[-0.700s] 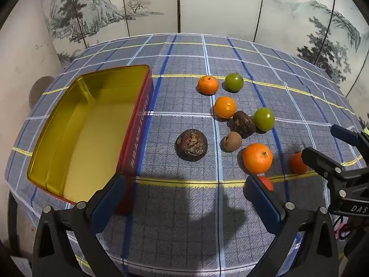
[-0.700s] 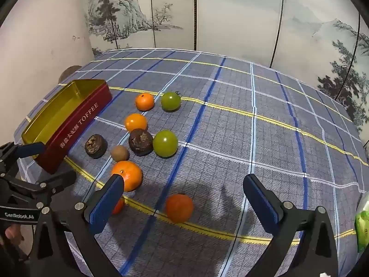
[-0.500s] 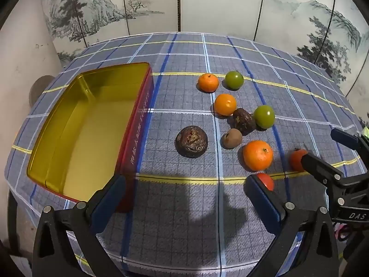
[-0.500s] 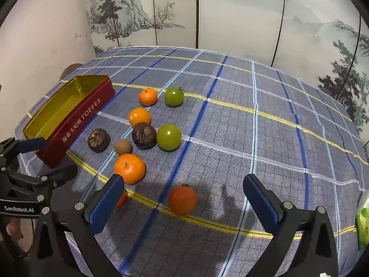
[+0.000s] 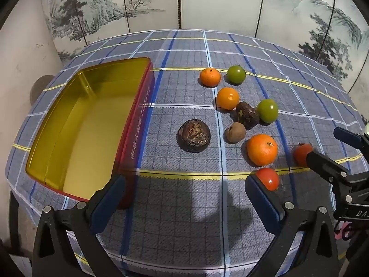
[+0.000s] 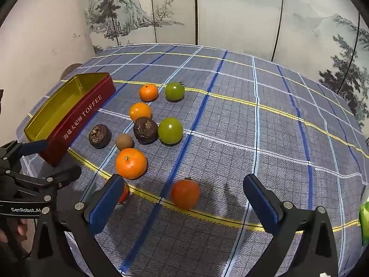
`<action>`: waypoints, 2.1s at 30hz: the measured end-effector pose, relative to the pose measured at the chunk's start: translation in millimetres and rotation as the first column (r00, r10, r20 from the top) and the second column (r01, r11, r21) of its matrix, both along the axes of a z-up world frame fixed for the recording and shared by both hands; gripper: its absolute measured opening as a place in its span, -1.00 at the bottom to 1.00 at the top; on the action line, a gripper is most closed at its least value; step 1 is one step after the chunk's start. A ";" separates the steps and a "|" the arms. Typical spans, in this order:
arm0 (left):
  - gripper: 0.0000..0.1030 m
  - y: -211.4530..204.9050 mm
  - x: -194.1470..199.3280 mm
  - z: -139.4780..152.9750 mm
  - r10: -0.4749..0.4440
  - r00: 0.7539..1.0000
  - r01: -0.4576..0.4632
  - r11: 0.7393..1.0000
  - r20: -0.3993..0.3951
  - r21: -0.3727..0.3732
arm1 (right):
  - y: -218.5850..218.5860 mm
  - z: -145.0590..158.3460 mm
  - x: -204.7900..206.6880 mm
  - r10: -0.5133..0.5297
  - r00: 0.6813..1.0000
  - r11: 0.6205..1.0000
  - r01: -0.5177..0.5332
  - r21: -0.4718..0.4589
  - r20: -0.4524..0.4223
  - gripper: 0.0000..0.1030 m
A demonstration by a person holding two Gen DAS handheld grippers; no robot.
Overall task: Organize fruits
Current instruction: 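Move the right gripper toward the red tomato in front of the fruit cluster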
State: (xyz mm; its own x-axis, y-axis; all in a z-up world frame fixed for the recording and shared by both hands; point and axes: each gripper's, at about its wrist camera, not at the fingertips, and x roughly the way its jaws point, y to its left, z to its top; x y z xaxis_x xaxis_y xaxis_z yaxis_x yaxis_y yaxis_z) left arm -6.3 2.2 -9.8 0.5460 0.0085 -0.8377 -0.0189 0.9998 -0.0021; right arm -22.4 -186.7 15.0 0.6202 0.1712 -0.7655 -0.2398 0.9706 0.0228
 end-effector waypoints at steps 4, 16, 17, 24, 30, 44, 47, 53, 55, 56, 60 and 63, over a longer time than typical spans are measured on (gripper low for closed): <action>0.98 1.2 0.7 -0.9 0.002 1.000 -0.002 1.000 0.005 -0.003 | -0.4 -1.4 -0.7 0.002 1.000 1.000 -0.002 0.005 -0.007 0.99; 0.98 -0.1 -1.8 -0.7 -0.008 1.000 0.008 1.000 0.001 -0.011 | -0.3 -4.8 1.2 0.006 1.000 1.000 -0.005 0.012 -0.016 0.99; 0.98 -0.9 -2.5 -0.3 -0.009 1.000 0.009 1.000 0.004 -0.004 | -0.3 -4.9 1.2 0.005 1.000 1.000 -0.005 0.013 -0.016 0.99; 0.98 -1.9 -3.2 0.2 -0.008 1.000 0.008 1.000 0.003 0.013 | 1.1 -6.6 0.8 0.009 1.000 1.000 -0.008 0.010 -0.019 0.99; 0.98 -3.5 -4.5 1.0 -0.019 1.000 0.019 1.000 0.000 0.015 | 1.4 -6.9 -0.1 0.012 1.000 1.000 -0.011 0.012 -0.021 0.98; 0.98 -4.0 -5.6 -1.6 -0.014 1.000 0.014 1.000 -0.015 0.010 | 2.6 -7.4 -0.6 0.016 1.000 1.000 -0.016 0.007 -0.024 0.94; 0.98 -4.5 -5.7 -1.8 -0.013 1.000 0.013 1.000 -0.016 0.010 | 2.8 -7.9 -1.1 0.021 0.999 1.000 -0.021 0.009 -0.028 0.89; 0.97 -5.0 -6.6 -2.3 -0.017 1.000 0.017 1.000 -0.016 0.007 | 3.7 -11.7 -2.1 0.038 0.998 0.999 -0.037 0.018 -0.046 0.74; 0.95 -5.2 -7.0 -3.0 -0.018 1.000 0.018 1.000 -0.019 0.005 | 3.9 -12.7 -2.4 0.041 0.998 0.999 -0.040 0.020 -0.051 0.69; 0.95 -5.4 -6.9 -3.3 -0.018 1.000 0.018 1.000 -0.020 0.005 | 4.0 -12.9 -2.0 0.042 0.998 0.999 -0.041 0.023 -0.054 0.68; 0.88 -5.8 -6.9 -4.6 -0.019 0.999 0.019 1.000 -0.026 -0.001 | 3.5 -14.9 -1.1 0.047 0.997 0.998 -0.045 0.035 -0.062 0.56; 0.87 -6.3 -7.1 -4.9 -0.021 0.999 0.021 1.000 -0.027 -0.002 | 3.2 -17.1 -0.4 0.047 0.997 0.998 -0.044 0.036 -0.069 0.50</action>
State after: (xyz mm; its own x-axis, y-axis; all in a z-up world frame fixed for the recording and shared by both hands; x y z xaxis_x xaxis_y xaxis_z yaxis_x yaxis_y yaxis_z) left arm -13.4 -4.1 -14.8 0.5229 -0.0042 -0.8524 0.0021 1.0000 -0.0036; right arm -22.9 -183.5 -2.2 0.5564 0.2248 -0.7999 -0.2805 0.9570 0.0739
